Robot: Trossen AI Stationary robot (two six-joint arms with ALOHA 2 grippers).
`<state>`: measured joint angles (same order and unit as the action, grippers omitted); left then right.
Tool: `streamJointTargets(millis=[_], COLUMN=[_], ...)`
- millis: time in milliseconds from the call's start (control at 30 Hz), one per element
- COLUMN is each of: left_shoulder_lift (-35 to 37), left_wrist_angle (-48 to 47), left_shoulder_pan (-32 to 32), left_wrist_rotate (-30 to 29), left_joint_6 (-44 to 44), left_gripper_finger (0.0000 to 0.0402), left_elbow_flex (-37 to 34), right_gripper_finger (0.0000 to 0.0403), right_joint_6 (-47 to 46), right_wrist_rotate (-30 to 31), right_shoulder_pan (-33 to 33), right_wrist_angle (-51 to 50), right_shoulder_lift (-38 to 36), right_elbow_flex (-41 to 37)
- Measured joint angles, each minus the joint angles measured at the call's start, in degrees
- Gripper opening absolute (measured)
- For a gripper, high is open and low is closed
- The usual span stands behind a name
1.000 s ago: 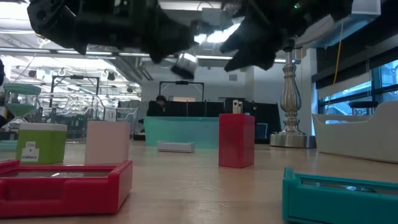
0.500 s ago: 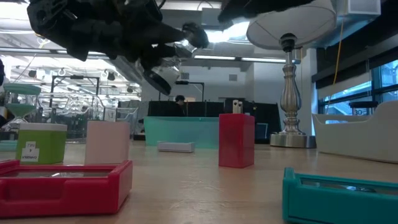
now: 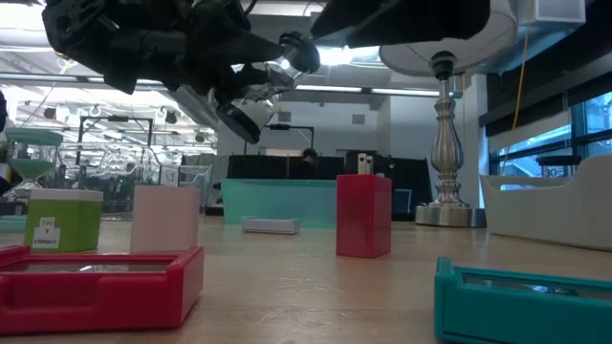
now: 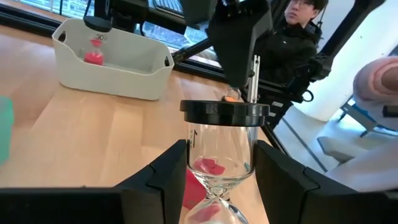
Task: Pick & Place Office items
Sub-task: Put the white hourglass into the gray bin
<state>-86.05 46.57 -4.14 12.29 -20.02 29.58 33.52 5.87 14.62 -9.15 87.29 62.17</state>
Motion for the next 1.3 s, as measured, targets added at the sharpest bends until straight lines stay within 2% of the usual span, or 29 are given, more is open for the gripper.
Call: streamJointTargets(millis=[133, 500, 1067, 1300], left_shoulder_lift=[-1.16, -4.3, -4.3, -4.3], left_wrist_angle=[0.24, 0.33, 2.16, 2.43], left_shoulder_pan=[0.0, 0.03, 0.26, 0.28], left_wrist_rotate=[0.59, 3.29, 3.91, 4.26], left_joint_6=[-0.35, -0.89, -0.39, -0.74], left_gripper_finger=[0.0158, 0.0157, 0.0159, 0.0159], left_elbow_flex=[0.07, 1.9, 2.11, 2.13], right_gripper_finger=[0.036, 0.036, 0.036, 0.036], right_joint_6=[0.16, 2.78, 0.98, 1.64], right_wrist_rotate=[-3.73, -6.73, -10.79, -10.16], right_shoulder_pan=[-1.14, -2.24, -2.2, -2.6], right_wrist_angle=[1.18, 3.87, 7.14, 7.88], right_shoulder_lift=[2.39, 5.37, 5.87, 7.7], right_elbow_flex=[0.0, 0.01, 0.0, -0.09])
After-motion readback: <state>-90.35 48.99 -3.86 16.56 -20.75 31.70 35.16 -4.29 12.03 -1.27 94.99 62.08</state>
